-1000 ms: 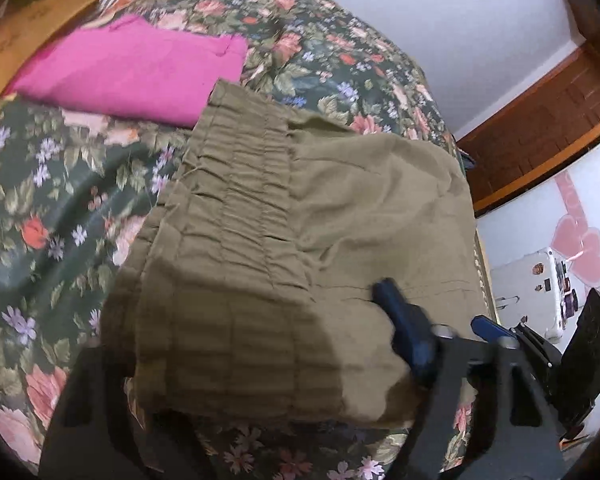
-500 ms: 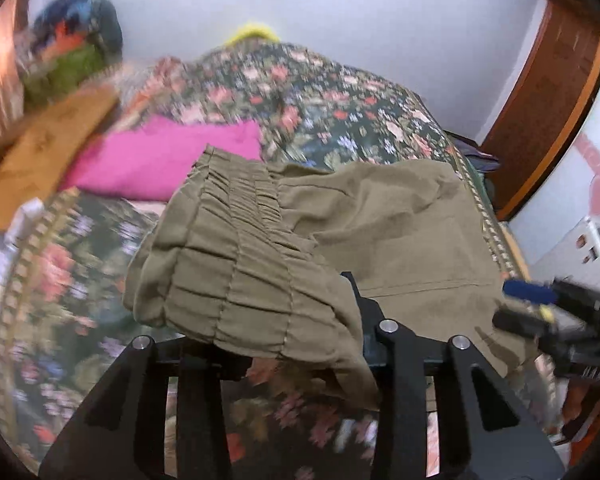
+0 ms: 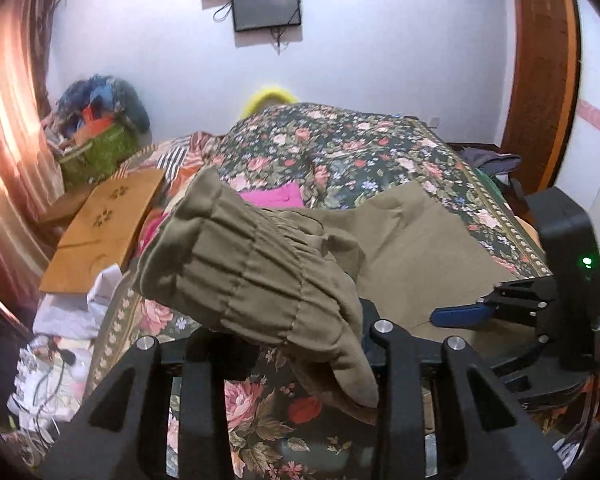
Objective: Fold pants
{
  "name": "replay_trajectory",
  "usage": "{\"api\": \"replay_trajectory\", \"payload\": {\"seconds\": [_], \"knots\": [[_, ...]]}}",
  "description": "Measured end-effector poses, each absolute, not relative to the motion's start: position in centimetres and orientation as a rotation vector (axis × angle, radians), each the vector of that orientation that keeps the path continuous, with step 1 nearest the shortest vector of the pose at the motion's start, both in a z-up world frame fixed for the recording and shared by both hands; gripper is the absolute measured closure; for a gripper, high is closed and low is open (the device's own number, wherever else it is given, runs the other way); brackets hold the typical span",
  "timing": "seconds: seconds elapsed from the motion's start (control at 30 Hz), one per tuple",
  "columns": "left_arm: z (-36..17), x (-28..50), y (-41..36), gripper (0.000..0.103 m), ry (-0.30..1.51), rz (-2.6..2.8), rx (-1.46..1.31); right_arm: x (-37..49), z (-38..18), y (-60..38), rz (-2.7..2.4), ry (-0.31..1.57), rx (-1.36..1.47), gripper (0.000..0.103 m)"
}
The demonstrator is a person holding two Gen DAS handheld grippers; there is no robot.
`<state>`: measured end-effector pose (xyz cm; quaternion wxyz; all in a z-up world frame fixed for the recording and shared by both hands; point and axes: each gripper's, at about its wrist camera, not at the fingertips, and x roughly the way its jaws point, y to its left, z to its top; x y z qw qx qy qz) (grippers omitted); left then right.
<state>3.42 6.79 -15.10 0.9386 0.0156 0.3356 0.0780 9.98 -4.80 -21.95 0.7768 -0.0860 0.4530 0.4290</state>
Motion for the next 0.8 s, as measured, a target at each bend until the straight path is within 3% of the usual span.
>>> {"api": "replay_trajectory", "payload": {"seconds": [0.33, 0.6, 0.8], "knots": [[-13.3, 3.8, 3.7, 0.070, 0.636, 0.126, 0.165, 9.5, -20.5, -10.1, 0.803, 0.927, -0.114, 0.050], [-12.2, 5.0, 0.2, 0.070, 0.605, 0.061, 0.226, 9.1, -22.7, -14.9, 0.696, 0.955, -0.020, 0.049], [-12.5, 6.2, -3.4, 0.075, 0.606, -0.023, 0.278, 8.8, -22.5, -15.1, 0.704, 0.941, -0.009, 0.047]]}}
